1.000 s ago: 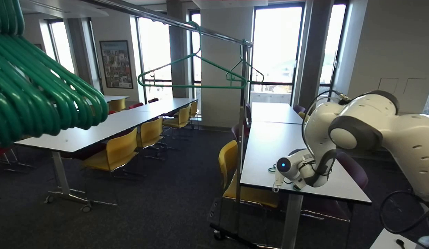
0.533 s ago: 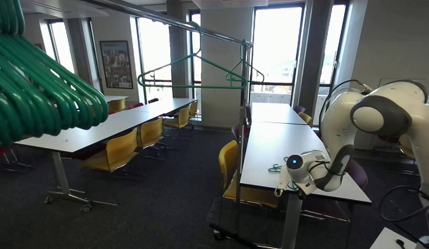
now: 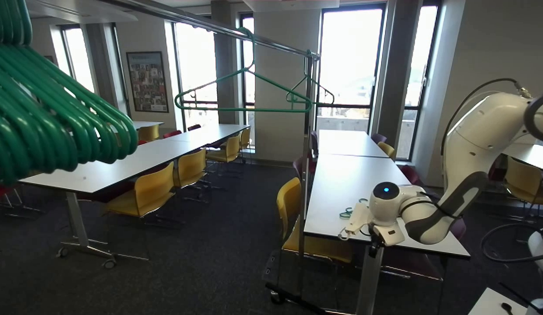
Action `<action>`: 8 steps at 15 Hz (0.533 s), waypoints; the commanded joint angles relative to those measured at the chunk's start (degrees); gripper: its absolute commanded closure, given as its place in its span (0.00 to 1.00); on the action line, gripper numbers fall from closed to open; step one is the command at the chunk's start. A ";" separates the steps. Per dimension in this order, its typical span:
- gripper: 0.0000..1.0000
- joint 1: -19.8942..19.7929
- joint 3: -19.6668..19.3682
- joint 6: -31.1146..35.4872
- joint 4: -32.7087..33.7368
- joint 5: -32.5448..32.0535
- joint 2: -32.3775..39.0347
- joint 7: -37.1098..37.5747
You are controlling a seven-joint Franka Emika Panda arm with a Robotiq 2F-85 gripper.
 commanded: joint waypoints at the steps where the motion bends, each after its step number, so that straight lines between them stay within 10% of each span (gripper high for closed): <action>1: 0.00 11.49 -9.22 0.98 -5.78 7.86 10.33 -0.85; 8: 0.00 24.41 -21.10 -11.89 -1.69 17.63 31.22 -0.85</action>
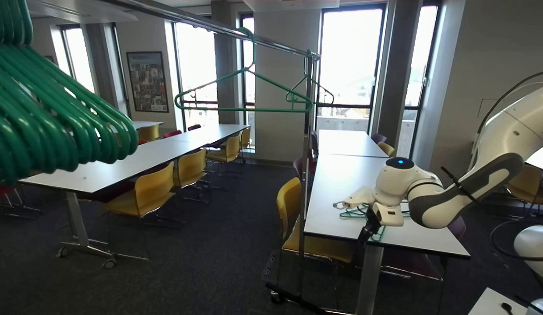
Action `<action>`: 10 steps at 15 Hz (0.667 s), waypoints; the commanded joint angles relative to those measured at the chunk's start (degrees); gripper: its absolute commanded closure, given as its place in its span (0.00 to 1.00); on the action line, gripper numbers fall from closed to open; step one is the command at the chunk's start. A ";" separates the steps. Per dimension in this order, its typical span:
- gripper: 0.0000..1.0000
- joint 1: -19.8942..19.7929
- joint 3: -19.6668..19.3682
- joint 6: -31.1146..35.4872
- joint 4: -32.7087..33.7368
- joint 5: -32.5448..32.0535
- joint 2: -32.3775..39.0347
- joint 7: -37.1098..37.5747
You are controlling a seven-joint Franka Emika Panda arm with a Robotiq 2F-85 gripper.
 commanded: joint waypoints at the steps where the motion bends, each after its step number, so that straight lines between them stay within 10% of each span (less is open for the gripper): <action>1: 0.00 4.59 -6.17 -8.55 3.63 3.30 13.91 -0.82; 10: 0.00 9.28 -10.24 -16.85 17.22 -7.73 24.47 11.20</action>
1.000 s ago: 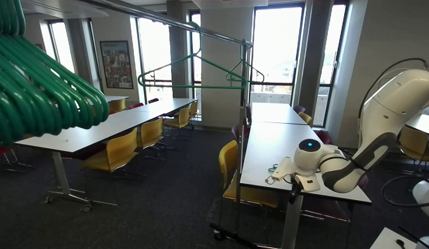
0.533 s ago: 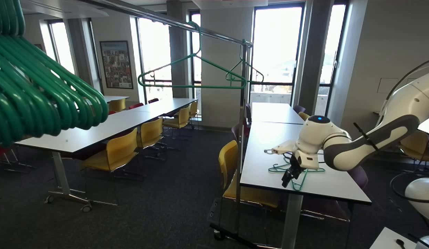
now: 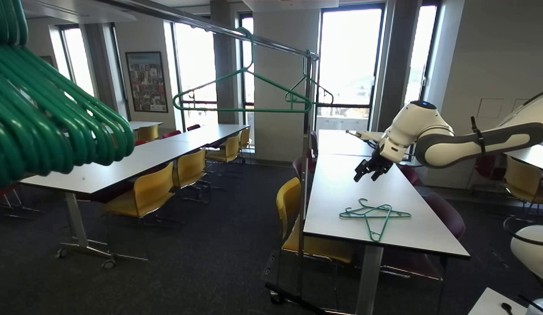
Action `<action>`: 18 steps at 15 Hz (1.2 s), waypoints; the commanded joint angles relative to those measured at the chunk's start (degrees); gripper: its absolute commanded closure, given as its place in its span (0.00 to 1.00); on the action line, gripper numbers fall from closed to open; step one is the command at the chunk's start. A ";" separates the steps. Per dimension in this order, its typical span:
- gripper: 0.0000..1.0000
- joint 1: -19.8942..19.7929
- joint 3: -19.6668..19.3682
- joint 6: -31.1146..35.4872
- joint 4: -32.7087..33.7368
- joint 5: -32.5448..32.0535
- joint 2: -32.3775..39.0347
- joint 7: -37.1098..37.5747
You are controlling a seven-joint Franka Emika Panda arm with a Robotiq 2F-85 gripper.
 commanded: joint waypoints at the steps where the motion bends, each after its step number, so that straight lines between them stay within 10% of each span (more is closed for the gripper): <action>1: 0.00 3.00 -1.25 -2.87 1.12 -3.78 2.55 2.69; 18: 0.00 3.25 -0.81 -3.13 1.32 -4.10 1.92 3.56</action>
